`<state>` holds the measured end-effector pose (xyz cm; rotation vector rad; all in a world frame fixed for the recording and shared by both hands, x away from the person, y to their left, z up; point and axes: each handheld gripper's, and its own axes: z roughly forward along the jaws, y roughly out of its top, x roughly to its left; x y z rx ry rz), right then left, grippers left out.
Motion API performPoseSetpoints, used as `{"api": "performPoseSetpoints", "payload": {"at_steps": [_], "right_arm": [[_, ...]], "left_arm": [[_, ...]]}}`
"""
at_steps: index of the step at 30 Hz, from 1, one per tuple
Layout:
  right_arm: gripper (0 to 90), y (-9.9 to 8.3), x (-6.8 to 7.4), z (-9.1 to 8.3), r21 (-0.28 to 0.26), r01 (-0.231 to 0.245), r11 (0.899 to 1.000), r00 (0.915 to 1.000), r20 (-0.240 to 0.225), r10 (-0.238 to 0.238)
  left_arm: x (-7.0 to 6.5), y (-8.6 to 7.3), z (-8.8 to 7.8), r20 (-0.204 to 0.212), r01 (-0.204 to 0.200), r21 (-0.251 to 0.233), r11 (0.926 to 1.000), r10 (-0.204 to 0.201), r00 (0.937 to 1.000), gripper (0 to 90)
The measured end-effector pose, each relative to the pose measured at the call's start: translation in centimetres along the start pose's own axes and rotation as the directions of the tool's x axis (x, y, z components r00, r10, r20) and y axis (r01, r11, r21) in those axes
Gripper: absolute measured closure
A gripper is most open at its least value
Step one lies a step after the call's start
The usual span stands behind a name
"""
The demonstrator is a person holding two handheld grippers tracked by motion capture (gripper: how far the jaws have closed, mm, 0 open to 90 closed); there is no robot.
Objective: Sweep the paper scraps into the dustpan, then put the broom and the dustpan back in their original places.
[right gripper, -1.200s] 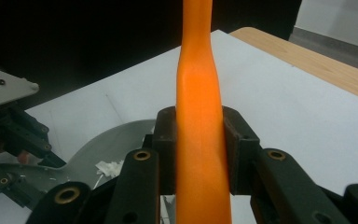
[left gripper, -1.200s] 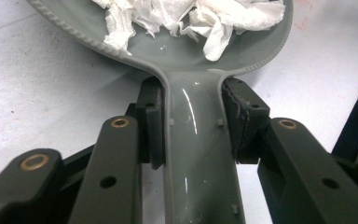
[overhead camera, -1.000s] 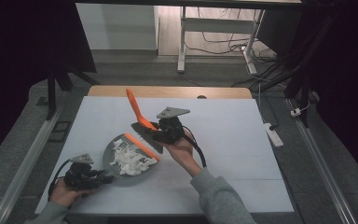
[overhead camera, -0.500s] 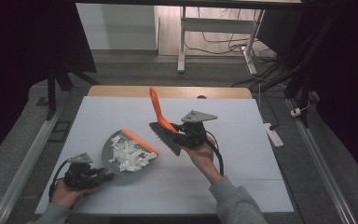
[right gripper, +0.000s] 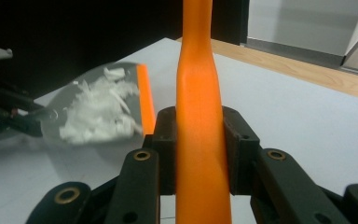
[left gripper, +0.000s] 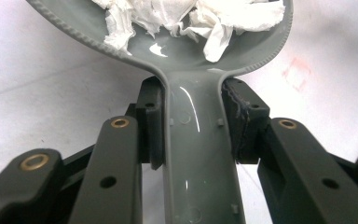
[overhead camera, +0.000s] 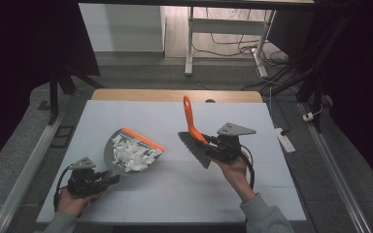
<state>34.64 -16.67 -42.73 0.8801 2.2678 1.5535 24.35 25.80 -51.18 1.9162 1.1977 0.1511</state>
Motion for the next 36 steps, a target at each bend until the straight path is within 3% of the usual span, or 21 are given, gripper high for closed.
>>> {"api": "performPoseSetpoints", "payload": {"at_steps": [9,20,36], "right_arm": [[70.3,-1.2,-1.2,-2.2,-0.004,-0.014,1.000,0.9998,0.012,0.014],[70.3,-2.5,-1.8,-3.3,0.027,-0.011,1.000,0.9999,0.012,0.011],[70.3,-3.9,-2.4,-5.1,0.050,-0.041,0.998,0.9991,0.015,0.041]], "left_arm": [[-0.1,0.1,0.0,-0.015,0.017,-0.013,0.9998,-0.017,0.9997,61.6],[-0.3,0.0,-0.2,-0.035,0.036,-0.031,0.9989,-0.037,0.9987,61.6],[-1.1,0.1,0.5,-0.089,0.108,-0.052,0.9929,-0.112,0.9897,61.6]]}}
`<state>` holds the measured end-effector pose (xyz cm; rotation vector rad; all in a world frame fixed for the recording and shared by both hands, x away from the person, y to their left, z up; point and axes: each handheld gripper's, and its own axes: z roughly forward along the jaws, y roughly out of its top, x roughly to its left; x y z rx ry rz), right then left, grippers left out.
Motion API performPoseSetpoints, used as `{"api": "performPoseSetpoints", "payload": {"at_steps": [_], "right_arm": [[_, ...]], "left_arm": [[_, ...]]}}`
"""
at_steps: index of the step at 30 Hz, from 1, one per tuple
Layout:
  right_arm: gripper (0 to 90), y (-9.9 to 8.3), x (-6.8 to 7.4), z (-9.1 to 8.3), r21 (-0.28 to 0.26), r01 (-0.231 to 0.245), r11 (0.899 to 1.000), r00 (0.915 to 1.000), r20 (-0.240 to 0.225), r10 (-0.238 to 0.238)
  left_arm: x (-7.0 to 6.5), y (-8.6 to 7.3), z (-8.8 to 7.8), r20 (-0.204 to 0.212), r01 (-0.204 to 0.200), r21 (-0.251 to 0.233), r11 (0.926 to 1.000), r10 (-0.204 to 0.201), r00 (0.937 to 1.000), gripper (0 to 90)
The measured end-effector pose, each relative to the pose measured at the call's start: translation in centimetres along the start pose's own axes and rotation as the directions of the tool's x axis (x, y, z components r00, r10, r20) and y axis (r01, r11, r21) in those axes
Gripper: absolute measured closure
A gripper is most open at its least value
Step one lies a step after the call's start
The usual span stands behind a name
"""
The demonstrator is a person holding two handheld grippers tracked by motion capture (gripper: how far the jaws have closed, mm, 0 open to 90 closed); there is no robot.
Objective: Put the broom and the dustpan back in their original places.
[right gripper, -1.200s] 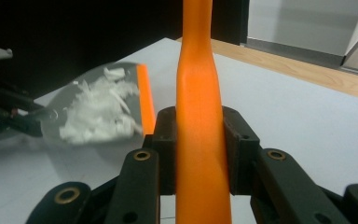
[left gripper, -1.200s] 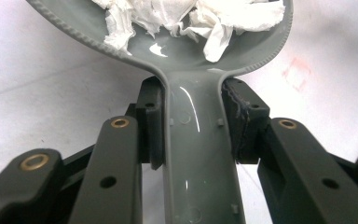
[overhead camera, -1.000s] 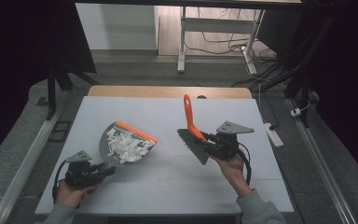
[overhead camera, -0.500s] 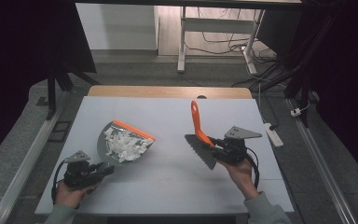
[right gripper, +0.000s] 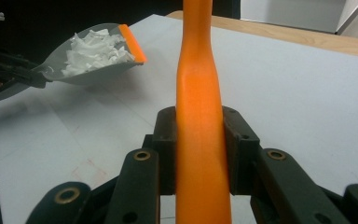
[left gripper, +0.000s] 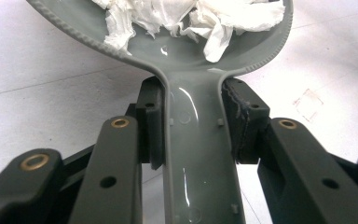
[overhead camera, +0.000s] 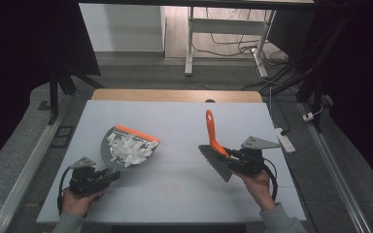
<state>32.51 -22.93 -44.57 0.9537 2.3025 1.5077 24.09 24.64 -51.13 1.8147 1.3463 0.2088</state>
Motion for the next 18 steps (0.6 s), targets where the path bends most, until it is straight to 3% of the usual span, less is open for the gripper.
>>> {"api": "performPoseSetpoints", "payload": {"at_steps": [3,9,15,18], "right_arm": [[70.3,-0.5,-0.1,-0.4,0.000,-0.030,1.000,0.9995,-0.007,0.030],[70.3,-1.2,-0.1,-0.9,0.020,-0.044,0.999,0.9990,-0.006,0.044],[70.3,-2.1,-0.2,-1.4,0.030,-0.068,0.997,0.9976,-0.010,0.068],[70.3,-2.5,-0.2,-1.8,0.037,-0.074,0.997,0.9972,-0.009,0.075]], "left_arm": [[-0.4,-0.2,0.2,-0.009,0.020,-0.008,0.9998,-0.020,0.9998,61.6],[-0.7,-0.4,0.5,-0.051,0.055,-0.021,0.9983,-0.056,0.9972,61.6],[-0.7,-0.8,0.6,-0.109,0.110,-0.047,0.9928,-0.115,0.9874,61.6],[-0.5,-0.9,0.7,-0.117,0.138,-0.057,0.9887,-0.144,0.9826,61.5]]}}
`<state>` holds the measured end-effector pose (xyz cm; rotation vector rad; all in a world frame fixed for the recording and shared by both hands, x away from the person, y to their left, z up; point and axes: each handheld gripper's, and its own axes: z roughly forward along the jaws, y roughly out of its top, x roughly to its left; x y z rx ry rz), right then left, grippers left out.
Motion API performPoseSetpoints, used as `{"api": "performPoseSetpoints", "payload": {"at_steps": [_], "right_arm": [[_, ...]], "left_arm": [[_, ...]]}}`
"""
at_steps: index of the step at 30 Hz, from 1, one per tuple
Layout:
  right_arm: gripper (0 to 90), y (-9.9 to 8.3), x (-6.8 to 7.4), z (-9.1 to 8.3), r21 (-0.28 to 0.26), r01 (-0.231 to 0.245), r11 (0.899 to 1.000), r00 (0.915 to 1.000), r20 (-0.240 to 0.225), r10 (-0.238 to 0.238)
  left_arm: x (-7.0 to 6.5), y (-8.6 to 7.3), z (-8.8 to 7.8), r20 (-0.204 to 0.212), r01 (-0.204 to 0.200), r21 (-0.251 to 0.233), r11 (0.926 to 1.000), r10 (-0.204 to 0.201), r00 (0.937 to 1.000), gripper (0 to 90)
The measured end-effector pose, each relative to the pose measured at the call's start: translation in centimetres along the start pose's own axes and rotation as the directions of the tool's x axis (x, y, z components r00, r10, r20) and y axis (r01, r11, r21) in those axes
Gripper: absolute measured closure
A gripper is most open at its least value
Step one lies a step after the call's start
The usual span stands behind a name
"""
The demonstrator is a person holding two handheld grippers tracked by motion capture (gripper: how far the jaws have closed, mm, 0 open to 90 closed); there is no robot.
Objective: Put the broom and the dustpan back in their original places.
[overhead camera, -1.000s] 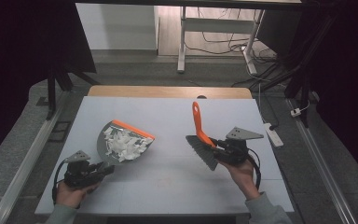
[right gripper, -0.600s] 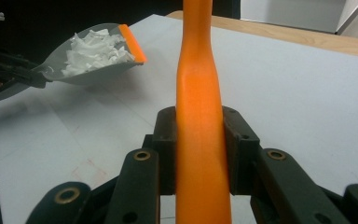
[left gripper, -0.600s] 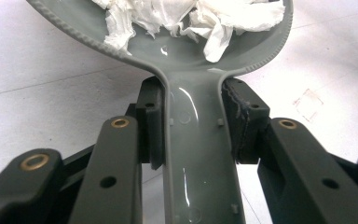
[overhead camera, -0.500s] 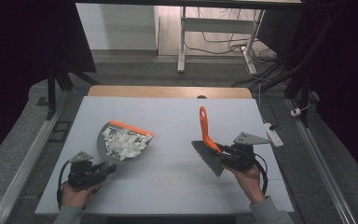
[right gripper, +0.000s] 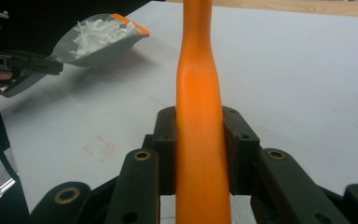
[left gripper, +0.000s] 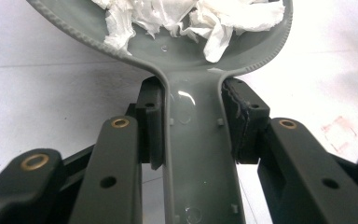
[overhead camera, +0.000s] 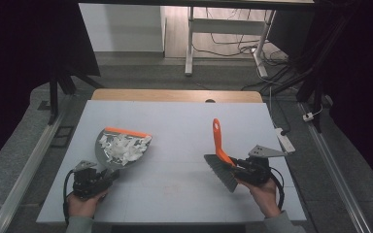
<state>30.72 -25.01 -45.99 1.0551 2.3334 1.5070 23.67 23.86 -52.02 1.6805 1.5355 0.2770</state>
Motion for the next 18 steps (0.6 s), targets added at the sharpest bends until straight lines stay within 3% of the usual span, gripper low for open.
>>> {"api": "performPoseSetpoints", "payload": {"at_steps": [12,18], "right_arm": [[70.3,-1.4,-0.3,-0.8,0.051,-0.037,0.998,0.9992,-0.016,0.038],[70.3,-1.8,-0.7,-0.3,0.099,-0.050,0.994,0.9984,-0.021,0.052]], "left_arm": [[-0.3,-0.1,1.3,-0.048,0.048,0.018,0.9987,-0.047,0.9977,61.5],[-0.5,-0.1,1.9,-0.065,0.080,0.018,0.9966,-0.079,0.9948,61.5]]}}
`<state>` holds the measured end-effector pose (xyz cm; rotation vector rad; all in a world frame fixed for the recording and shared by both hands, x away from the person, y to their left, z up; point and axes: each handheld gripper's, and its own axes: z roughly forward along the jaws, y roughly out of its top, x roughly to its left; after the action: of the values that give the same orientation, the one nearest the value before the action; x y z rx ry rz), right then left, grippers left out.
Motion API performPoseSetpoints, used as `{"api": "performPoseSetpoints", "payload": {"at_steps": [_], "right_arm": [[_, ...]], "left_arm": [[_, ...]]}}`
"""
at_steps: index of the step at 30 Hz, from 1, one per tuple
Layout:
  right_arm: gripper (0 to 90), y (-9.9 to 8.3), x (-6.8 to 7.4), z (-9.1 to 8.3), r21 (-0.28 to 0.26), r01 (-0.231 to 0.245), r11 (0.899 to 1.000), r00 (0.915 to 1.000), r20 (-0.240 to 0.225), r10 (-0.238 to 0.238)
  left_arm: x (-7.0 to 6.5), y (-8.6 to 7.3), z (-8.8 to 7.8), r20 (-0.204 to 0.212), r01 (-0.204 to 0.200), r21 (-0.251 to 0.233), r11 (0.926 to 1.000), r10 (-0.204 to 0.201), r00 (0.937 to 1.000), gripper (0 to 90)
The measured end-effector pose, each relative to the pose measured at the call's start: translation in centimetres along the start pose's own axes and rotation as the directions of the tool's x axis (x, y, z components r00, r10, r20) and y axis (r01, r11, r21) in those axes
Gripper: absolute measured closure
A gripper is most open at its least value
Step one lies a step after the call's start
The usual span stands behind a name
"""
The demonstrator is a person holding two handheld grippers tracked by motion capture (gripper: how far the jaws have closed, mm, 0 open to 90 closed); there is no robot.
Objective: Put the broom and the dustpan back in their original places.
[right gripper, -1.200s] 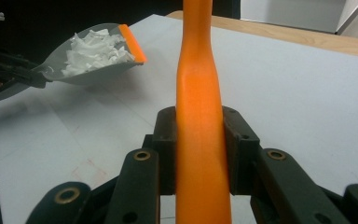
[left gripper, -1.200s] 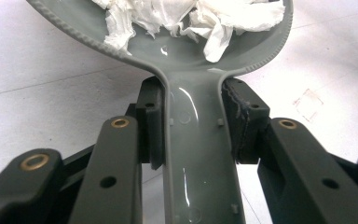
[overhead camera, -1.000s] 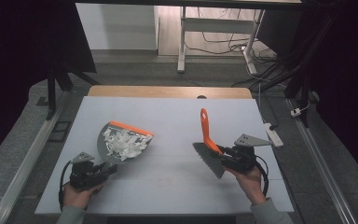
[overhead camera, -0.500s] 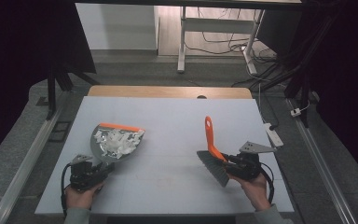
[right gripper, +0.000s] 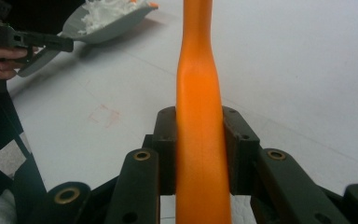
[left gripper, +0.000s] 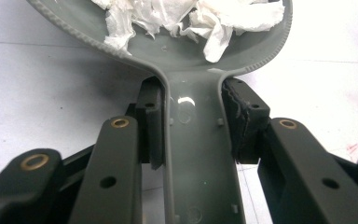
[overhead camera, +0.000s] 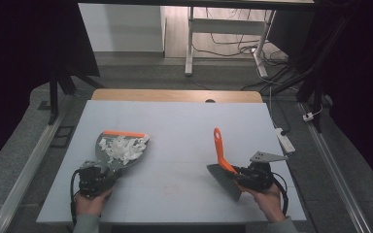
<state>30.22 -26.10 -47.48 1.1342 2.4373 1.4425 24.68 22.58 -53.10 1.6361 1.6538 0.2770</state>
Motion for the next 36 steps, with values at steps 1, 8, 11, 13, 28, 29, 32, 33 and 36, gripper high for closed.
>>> {"api": "performPoseSetpoints", "payload": {"at_steps": [1,8,11,13,28,29,32,33,36], "right_arm": [[70.3,-0.1,-0.1,0.1,0.003,-0.007,1.000,1.0000,0.000,0.007],[70.3,-0.3,-1.0,0.5,0.034,-0.044,0.998,0.9988,0.025,0.043],[70.3,-0.3,-1.4,0.5,0.038,-0.056,0.998,0.9980,0.033,0.054],[70.2,-0.3,-1.6,0.6,0.042,-0.058,0.997,0.9976,0.040,0.057],[67.8,0.4,-3.4,1.5,0.099,-0.050,0.994,0.9921,0.119,0.038],[66.9,0.4,-3.5,1.6,0.103,-0.040,0.994,0.9909,0.132,0.026],[64.4,0.4,-3.8,1.7,0.115,-0.031,0.993,0.9852,0.171,0.011],[64.1,0.4,-4.0,1.7,0.115,-0.037,0.993,0.9852,0.171,0.017],[62.1,0.2,-4.4,1.7,0.118,-0.046,0.992,0.9835,0.179,0.024]], "left_arm": [[0.0,0.0,0.1,-0.003,0.005,0.002,1.0000,-0.005,1.0000,61.5],[-0.2,0.0,1.1,-0.015,0.019,0.029,0.9994,-0.018,0.9997,61.4],[-0.2,-0.1,1.3,-0.016,0.016,0.043,0.9989,-0.015,0.9997,61.2],[-0.3,-0.1,1.3,-0.020,0.013,0.043,0.9990,-0.012,0.9997,61.1],[-0.4,0.0,1.3,0.021,-0.016,0.049,0.9987,0.015,0.9997,50.2],[-0.4,0.0,1.2,0.019,-0.017,0.044,0.9989,0.017,0.9997,47.0],[-0.4,0.1,1.0,0.011,-0.020,0.043,0.9989,0.019,0.9998,36.9],[-0.4,0.1,0.9,0.007,-0.022,0.043,0.9988,0.022,0.9997,34.4],[-0.3,0.1,0.7,-0.004,-0.039,0.038,0.9985,0.039,0.9992,28.6]]}}
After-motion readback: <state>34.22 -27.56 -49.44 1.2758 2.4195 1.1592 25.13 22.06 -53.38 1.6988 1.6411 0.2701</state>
